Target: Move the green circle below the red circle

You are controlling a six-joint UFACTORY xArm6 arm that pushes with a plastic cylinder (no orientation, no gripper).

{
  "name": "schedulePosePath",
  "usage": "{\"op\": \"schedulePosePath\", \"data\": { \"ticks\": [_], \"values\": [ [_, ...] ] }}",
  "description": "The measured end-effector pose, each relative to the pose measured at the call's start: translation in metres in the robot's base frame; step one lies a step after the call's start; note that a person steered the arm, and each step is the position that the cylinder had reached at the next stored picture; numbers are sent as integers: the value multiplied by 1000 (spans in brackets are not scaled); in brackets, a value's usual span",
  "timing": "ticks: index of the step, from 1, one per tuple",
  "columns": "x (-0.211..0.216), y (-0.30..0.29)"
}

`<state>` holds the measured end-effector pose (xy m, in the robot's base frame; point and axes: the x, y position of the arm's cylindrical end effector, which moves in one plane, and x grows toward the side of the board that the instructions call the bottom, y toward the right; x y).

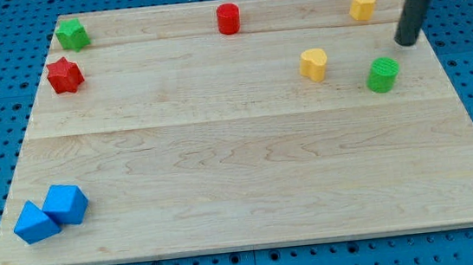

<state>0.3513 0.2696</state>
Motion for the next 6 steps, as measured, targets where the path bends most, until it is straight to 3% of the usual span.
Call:
{"op": "schedulePosePath", "data": {
  "ticks": [1,3,4,5,6],
  "values": [
    [46,14],
    [67,-100],
    [67,-100],
    [66,-42],
    [46,-26]
  ]
}}
